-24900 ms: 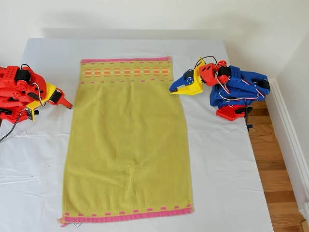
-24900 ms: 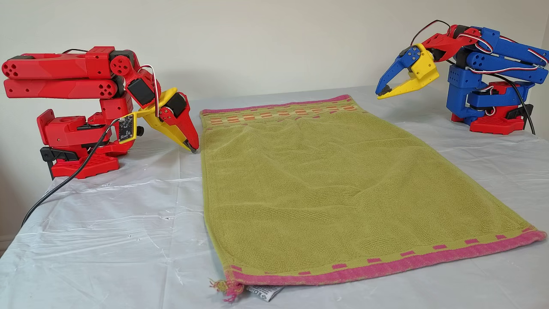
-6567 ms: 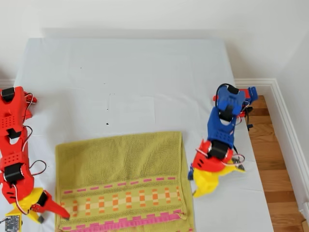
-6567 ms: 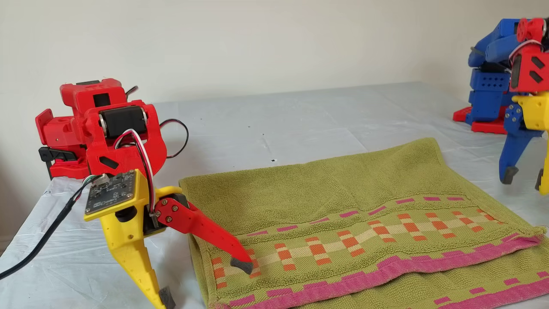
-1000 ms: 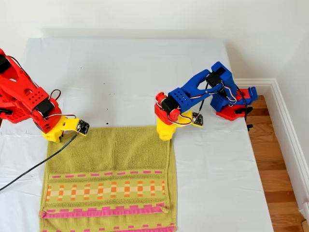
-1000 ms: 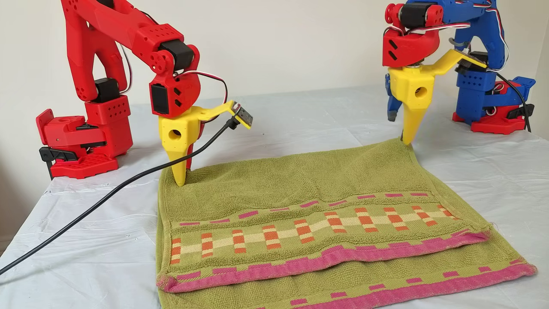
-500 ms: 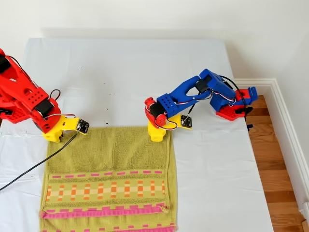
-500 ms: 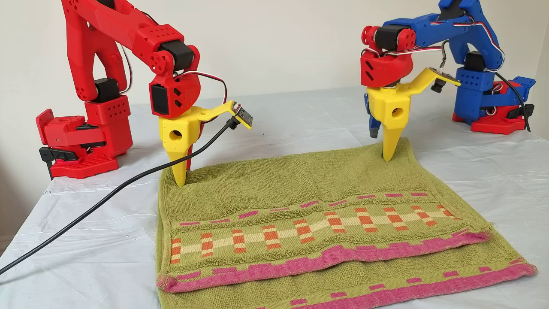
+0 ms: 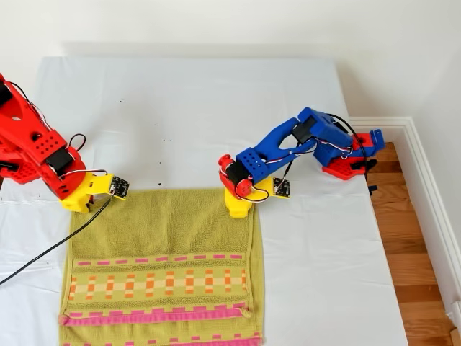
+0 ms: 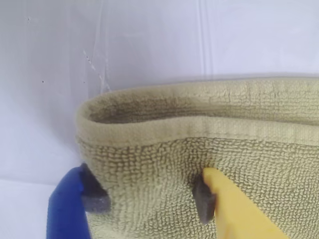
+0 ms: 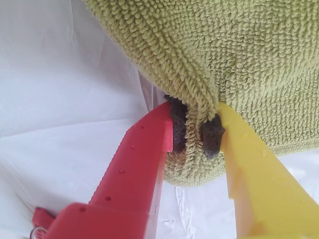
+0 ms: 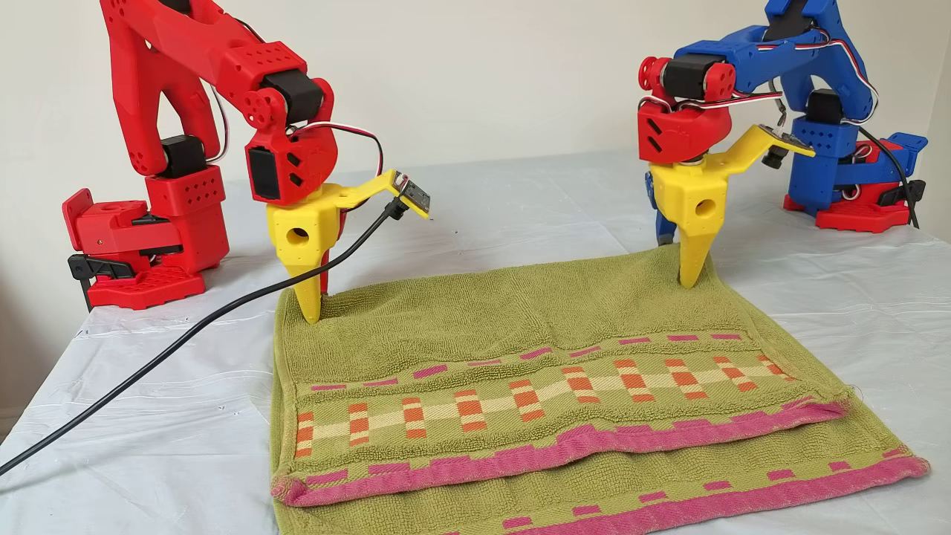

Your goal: Fold the towel.

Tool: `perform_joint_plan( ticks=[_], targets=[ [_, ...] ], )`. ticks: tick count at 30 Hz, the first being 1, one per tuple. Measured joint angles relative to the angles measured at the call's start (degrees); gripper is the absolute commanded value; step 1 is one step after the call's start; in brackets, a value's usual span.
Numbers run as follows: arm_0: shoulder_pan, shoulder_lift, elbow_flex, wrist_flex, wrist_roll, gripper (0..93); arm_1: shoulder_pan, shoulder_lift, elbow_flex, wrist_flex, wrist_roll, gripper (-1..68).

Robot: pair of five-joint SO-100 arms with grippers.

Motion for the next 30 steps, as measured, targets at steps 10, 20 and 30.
perform_joint_plan(
  ticks=[10,20,30],
  targets=[
    [0.7,2.5,2.5,-0.4,-1.8,1.4,0.1,-9.5,-15.1,0.4,-2.9,10.1],
    [1.3,3.0,2.7,-0.5,-2.1,1.4,1.0,-17.1,-26.8,0.4,-5.6,0.2],
    [-5.8,-3.0,-4.0,6.6,12.8,1.4,4.1,-0.4,0.6,-0.6,-5.7,0.2]
  ],
)
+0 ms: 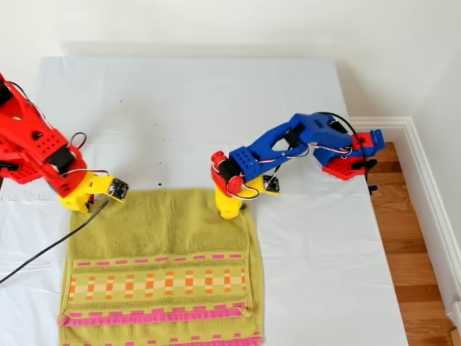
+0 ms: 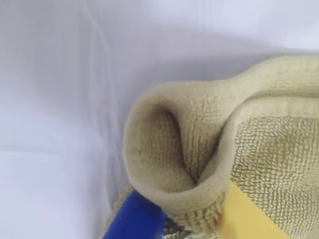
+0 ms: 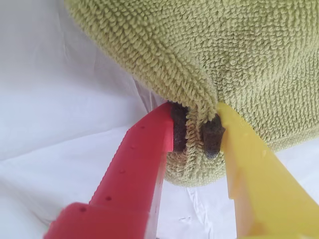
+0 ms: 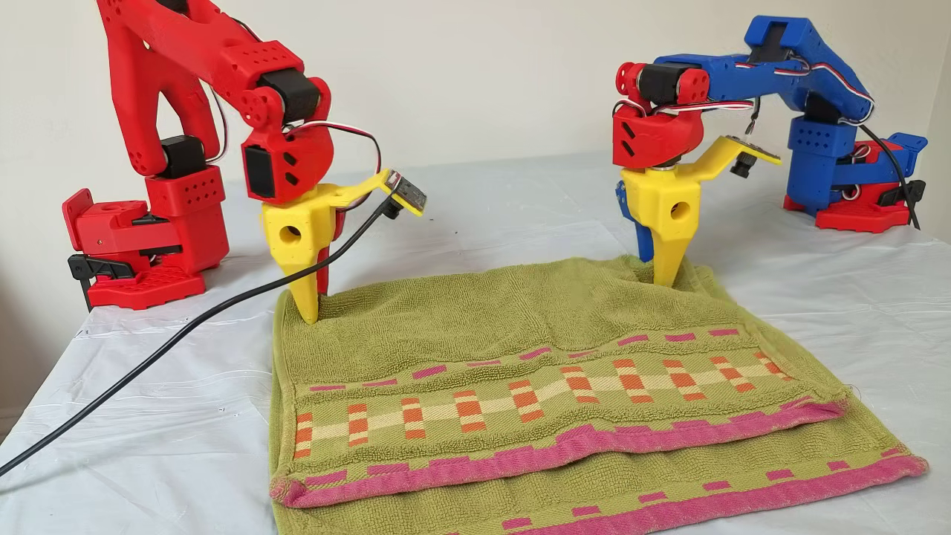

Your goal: Fold the towel.

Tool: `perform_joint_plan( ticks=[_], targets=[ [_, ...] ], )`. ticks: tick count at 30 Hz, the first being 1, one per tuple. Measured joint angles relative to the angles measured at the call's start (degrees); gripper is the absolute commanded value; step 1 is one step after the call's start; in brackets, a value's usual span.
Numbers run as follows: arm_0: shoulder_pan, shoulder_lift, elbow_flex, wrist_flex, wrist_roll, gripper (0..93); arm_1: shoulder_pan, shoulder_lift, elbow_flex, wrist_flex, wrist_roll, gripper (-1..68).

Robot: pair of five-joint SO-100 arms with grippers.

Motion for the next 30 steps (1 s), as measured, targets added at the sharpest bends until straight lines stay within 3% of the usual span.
perform_joint_plan(
  ticks=[8,20,24,30],
  targets=[
    [-8.0,-3.0,-7.9,11.6,10.5,1.4,4.8,14.9,22.6,0.0,-1.8,0.2],
    [-18.8,4.0,-6.2,16.3,24.8,1.4,15.9,32.3,40.1,-0.1,-11.0,0.2],
    [-24.7,7.8,-6.4,20.7,30.8,1.4,19.0,39.3,44.3,-0.1,-13.4,0.2],
    [-24.4,11.7,-12.5,29.1,35.2,1.4,18.0,45.5,45.2,-0.1,-14.1,0.2]
  ],
)
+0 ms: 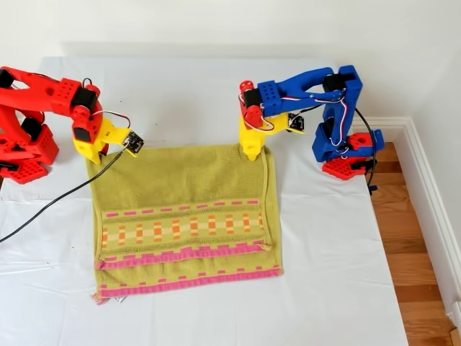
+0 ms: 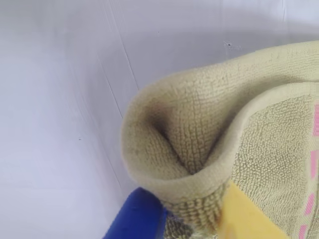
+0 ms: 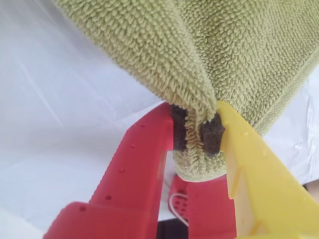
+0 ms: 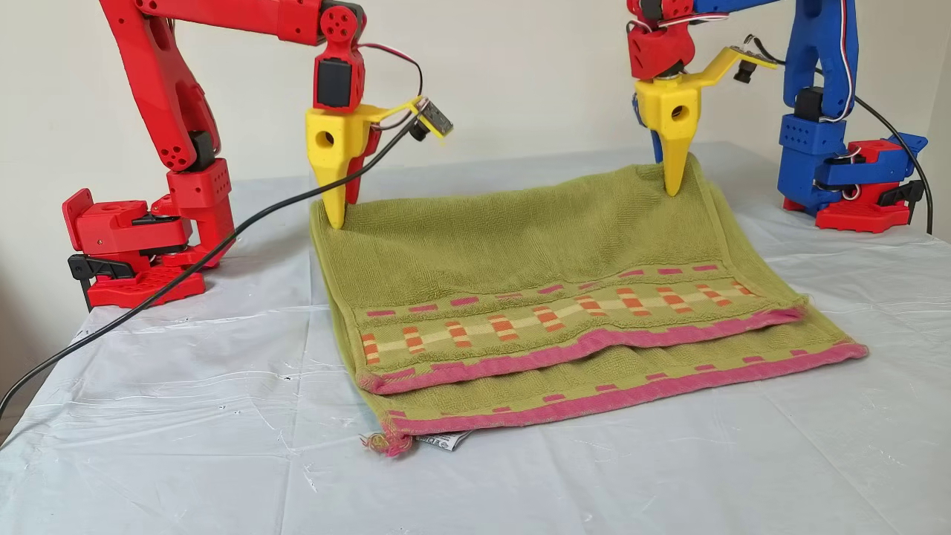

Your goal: Fold the towel.

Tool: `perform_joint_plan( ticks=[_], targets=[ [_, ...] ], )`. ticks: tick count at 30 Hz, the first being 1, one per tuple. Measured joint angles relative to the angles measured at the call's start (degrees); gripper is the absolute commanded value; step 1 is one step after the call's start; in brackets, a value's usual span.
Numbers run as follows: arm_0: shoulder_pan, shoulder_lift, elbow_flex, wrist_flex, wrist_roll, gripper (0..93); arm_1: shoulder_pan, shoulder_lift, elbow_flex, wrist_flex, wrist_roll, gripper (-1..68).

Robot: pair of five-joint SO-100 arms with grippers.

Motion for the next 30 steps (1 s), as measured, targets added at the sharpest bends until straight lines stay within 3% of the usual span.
perform_joint_plan(
  ticks=[7,13,18,30],
  targets=[
    [7.7,1.6,-4.0,1.7,0.6,1.4,-7.6,6.2,0.1,0.0,5.2,0.2],
    [17.5,5.4,1.1,-10.6,-0.8,1.4,-18.0,8.3,-0.1,0.0,15.0,0.2],
    [23.2,4.7,1.2,-13.2,-3.8,1.4,-25.2,8.3,-2.8,0.0,23.4,0.2],
    [35.7,2.7,-0.3,-22.4,-12.2,1.4,-37.1,-12.6,-24.0,0.0,34.8,0.2]
  ],
)
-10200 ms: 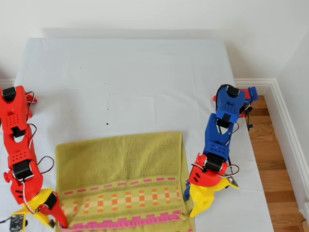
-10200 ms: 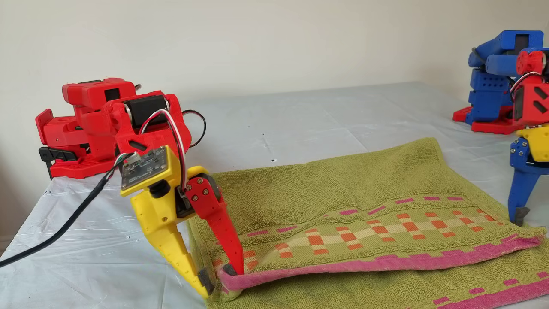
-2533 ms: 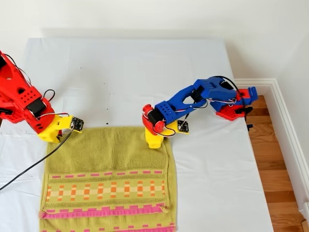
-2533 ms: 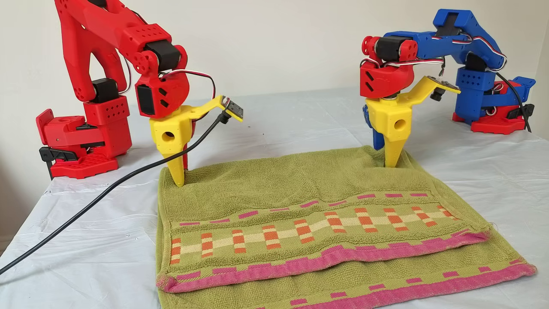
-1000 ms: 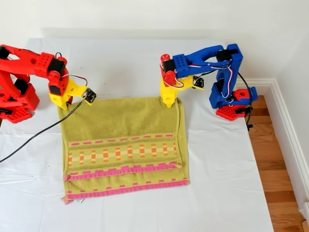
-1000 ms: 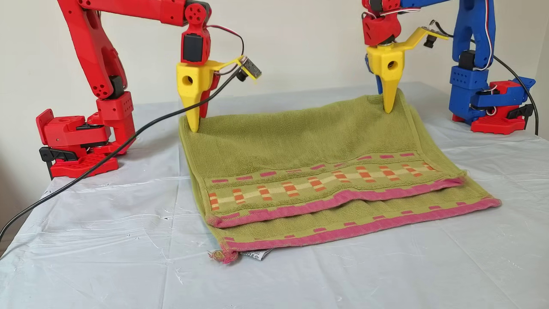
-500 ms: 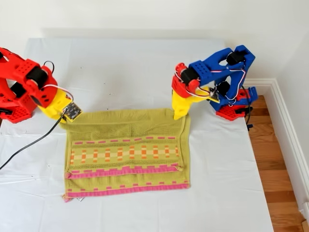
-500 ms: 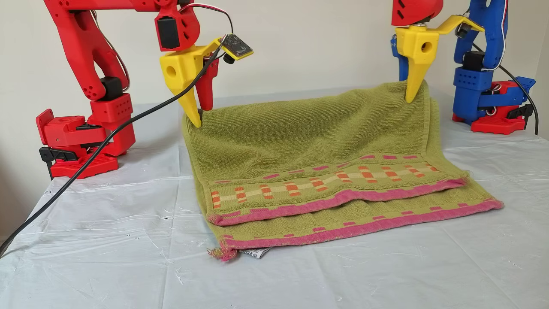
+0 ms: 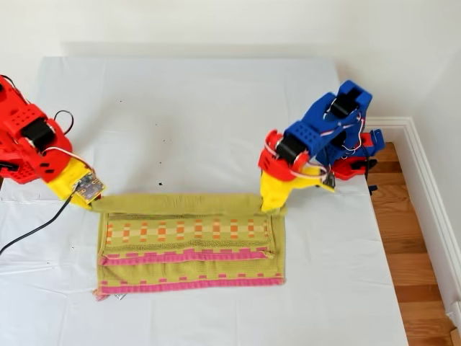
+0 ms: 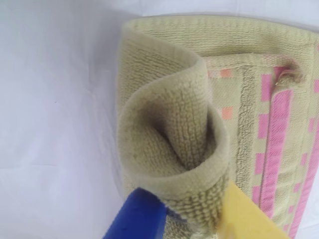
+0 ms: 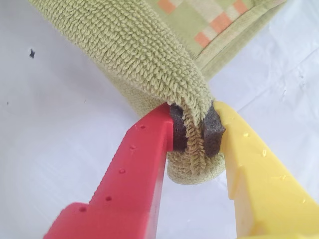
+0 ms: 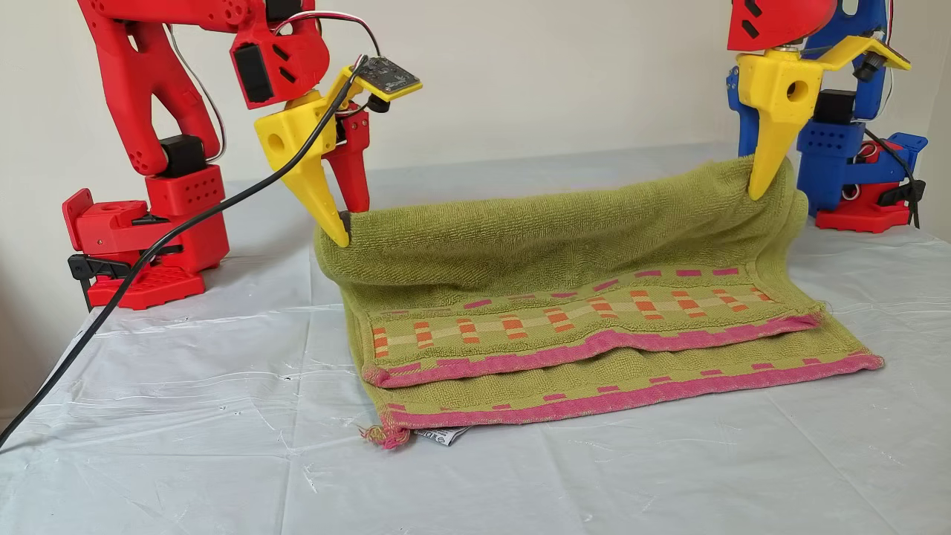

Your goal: Fold the towel.

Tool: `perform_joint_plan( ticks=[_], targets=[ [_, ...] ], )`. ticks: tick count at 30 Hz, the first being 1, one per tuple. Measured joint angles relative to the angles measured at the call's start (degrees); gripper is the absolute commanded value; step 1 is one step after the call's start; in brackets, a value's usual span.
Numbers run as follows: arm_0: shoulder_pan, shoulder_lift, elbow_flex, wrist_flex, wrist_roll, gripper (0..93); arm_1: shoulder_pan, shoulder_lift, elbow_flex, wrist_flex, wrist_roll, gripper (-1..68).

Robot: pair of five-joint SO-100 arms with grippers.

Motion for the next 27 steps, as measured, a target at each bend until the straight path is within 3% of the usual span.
perform_joint_plan(
  ticks=[10,23,25,27],
  targets=[
    [3.7,-13.3,-9.9,-7.6,5.8,1.4,-5.7,-20.8,-20.8,0.1,5.9,0.2],
    [4.0,-17.1,1.7,-32.0,9.4,1.4,-6.6,-37.6,-40.0,0.8,6.6,0.1],
    [4.0,-18.3,1.7,-32.8,11.4,4.1,-6.6,-38.7,-41.2,0.8,5.8,0.1],
    [4.0,-19.8,1.7,-33.7,13.4,11.1,-6.6,-40.4,-43.2,0.8,5.1,4.5]
  ],
)
